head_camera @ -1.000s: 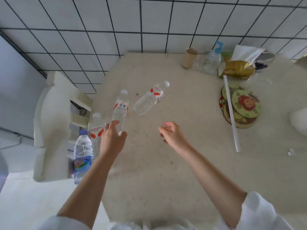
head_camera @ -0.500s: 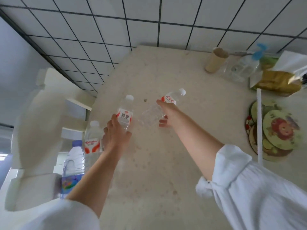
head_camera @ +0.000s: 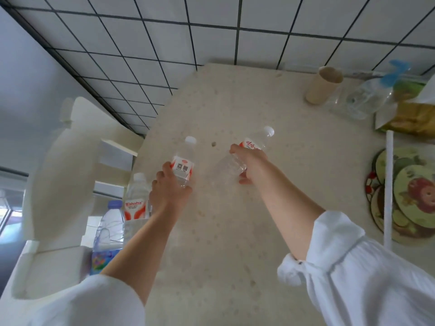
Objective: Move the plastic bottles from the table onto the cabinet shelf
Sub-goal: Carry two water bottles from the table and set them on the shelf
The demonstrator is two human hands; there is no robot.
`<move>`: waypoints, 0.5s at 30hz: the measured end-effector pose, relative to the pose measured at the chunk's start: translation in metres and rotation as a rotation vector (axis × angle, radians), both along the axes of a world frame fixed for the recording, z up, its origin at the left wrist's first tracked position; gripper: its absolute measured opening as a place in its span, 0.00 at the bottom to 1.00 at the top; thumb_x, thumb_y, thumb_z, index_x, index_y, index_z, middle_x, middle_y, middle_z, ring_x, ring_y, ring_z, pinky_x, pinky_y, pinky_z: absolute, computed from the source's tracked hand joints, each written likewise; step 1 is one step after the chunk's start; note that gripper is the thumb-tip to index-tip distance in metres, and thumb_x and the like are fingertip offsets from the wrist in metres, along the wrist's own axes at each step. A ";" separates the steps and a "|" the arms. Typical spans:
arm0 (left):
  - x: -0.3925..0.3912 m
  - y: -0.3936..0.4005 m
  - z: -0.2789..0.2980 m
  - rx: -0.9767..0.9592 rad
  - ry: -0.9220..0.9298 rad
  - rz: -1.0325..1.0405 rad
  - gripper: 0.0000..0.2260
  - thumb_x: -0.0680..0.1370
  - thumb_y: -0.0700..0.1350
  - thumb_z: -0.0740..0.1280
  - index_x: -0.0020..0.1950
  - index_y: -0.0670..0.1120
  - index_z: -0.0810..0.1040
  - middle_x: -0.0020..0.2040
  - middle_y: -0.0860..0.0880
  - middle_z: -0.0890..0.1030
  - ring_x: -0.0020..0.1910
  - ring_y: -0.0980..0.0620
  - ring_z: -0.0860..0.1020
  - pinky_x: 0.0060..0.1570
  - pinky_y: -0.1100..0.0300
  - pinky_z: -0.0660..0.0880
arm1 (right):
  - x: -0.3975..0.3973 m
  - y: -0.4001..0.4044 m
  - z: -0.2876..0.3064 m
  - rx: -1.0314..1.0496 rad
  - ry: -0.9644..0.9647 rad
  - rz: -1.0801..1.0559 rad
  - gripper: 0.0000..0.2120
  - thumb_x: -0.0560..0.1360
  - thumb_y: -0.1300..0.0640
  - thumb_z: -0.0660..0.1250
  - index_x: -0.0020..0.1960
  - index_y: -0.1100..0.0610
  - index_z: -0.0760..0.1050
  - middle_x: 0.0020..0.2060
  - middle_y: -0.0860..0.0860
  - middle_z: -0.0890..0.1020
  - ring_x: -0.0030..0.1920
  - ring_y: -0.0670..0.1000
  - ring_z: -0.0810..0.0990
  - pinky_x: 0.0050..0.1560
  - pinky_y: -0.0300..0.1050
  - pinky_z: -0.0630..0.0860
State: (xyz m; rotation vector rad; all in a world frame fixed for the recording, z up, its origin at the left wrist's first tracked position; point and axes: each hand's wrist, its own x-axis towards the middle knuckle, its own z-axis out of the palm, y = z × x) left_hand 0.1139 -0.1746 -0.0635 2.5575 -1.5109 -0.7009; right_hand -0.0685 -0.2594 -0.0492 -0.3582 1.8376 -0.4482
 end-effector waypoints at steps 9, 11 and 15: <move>-0.022 0.030 0.021 -0.097 0.244 0.044 0.33 0.66 0.46 0.75 0.68 0.54 0.64 0.55 0.51 0.81 0.49 0.46 0.79 0.46 0.52 0.77 | -0.050 0.092 0.027 -0.030 -0.499 -0.128 0.08 0.65 0.59 0.72 0.39 0.53 0.73 0.31 0.50 0.73 0.28 0.50 0.71 0.43 0.48 0.74; -0.032 0.046 0.029 -0.122 0.335 0.044 0.33 0.66 0.43 0.76 0.68 0.52 0.66 0.50 0.51 0.80 0.44 0.48 0.78 0.40 0.58 0.73 | -0.060 0.123 0.034 -0.035 -0.584 -0.138 0.12 0.61 0.59 0.73 0.43 0.53 0.74 0.32 0.51 0.75 0.31 0.52 0.73 0.45 0.49 0.73; -0.042 0.083 0.046 -0.168 0.492 0.053 0.31 0.65 0.43 0.77 0.65 0.50 0.70 0.45 0.51 0.80 0.40 0.51 0.79 0.36 0.61 0.71 | -0.069 0.184 0.052 -0.094 -0.651 -0.111 0.16 0.64 0.63 0.68 0.52 0.56 0.76 0.42 0.56 0.79 0.36 0.54 0.79 0.40 0.47 0.79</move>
